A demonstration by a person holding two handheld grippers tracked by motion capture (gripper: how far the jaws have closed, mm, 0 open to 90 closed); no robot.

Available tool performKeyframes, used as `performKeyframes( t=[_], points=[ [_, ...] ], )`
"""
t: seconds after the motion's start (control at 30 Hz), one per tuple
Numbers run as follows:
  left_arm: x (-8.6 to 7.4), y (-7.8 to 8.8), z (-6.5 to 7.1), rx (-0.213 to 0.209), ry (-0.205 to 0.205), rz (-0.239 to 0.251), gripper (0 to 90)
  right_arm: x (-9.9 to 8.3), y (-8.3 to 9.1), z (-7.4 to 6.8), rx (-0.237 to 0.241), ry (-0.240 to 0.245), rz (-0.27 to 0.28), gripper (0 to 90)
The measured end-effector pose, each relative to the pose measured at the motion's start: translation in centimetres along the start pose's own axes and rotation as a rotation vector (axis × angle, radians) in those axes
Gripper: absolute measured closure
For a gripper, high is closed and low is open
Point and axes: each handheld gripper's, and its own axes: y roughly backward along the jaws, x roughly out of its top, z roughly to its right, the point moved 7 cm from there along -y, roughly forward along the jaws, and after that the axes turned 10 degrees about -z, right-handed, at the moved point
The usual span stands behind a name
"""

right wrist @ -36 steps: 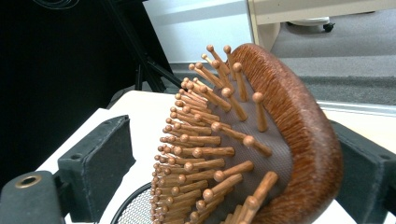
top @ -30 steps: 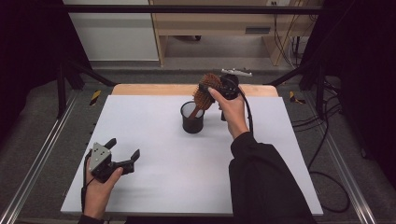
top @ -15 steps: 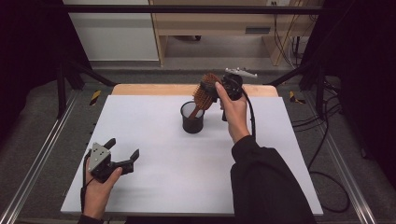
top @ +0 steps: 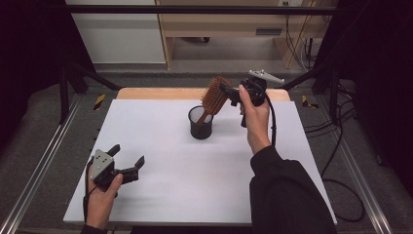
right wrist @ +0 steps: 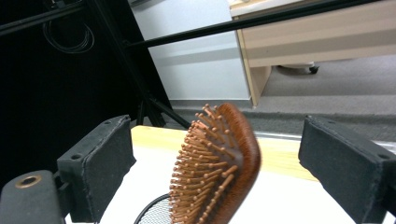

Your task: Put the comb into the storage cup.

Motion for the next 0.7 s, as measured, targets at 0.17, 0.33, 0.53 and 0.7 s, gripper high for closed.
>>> performKeyframes(
  t=[0.17,0.33,0.53,0.7],
  points=[
    [0.0,0.4,-0.3,0.007,0.0,0.007,2.3,0.4,1.5,0.7,-0.019,0.029,0.018,8.8],
    [0.0,0.6,-0.6,0.014,0.013,0.012,2.3,0.8,2.9,1.6,-0.074,0.066,0.055,6.6],
    [0.1,1.1,-0.9,0.017,0.023,0.022,2.3,1.1,4.4,2.5,-0.124,0.089,0.107,4.9],
    [0.1,1.6,-1.3,0.001,0.073,0.044,2.3,1.3,5.5,2.7,-0.139,0.102,0.137,4.6]
  ],
)
